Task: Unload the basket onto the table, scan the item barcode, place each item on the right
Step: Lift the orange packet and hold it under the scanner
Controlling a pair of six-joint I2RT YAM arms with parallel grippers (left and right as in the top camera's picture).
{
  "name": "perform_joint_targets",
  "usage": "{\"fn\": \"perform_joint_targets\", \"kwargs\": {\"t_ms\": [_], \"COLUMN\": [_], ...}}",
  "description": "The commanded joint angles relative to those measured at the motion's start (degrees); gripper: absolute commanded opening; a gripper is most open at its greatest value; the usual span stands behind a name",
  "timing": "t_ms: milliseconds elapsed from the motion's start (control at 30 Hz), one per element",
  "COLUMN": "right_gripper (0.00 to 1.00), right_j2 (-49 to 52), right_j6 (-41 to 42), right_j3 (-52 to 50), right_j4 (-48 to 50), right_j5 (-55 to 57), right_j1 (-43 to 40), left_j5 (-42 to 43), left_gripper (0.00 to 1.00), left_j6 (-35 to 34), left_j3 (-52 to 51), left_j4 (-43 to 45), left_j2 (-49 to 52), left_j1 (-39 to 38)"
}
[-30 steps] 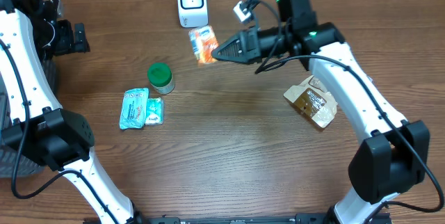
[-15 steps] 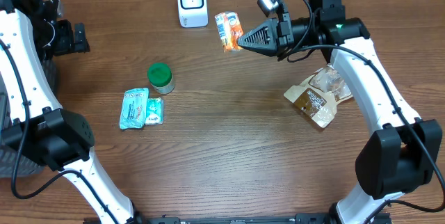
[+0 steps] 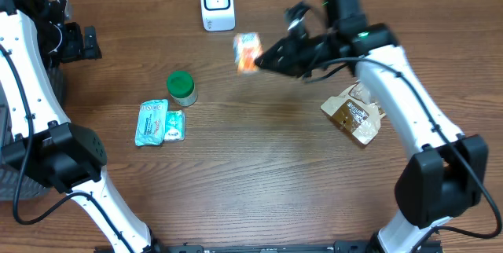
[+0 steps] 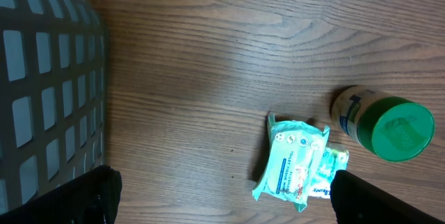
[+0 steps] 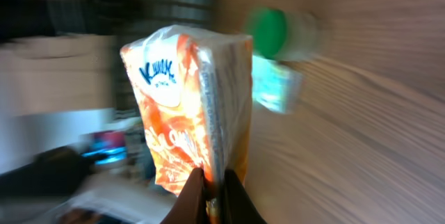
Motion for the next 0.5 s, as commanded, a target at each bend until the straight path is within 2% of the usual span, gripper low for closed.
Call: {"fn": "perform_joint_targets", "kwargs": {"t_ms": [0,167,267,367,467], "right_gripper": [0.04,0.04,0.04,0.04,0.04], "right_j2": [0.2,2.0,5.3,9.4,13.0], "right_j6": [-2.8,-5.4,-7.6,-12.9,-19.1], "right_j3": [5.1,20.8,31.6,38.7,39.3], "right_j4": [-4.3,-14.9,-17.7,-16.0,-6.8], "right_j5": [24.1,45.0,55.0,61.7,71.2], "right_j1": [5.0,9.6,11.2,12.5,14.0], "left_j5": [0.3,0.3,0.3,0.3,0.2], "left_gripper": [1.00,1.00,1.00,1.00,1.00], "left_j6": [0.5,0.5,0.5,0.5,0.5], "left_j3": [1.1,1.1,1.1,1.1,1.1], "left_j4": [0.1,0.1,0.1,0.1,0.1], "left_j2": [-0.9,-0.9,-0.9,-0.9,-0.9], "left_j1": [-0.8,-0.8,-0.8,-0.8,-0.8]}}
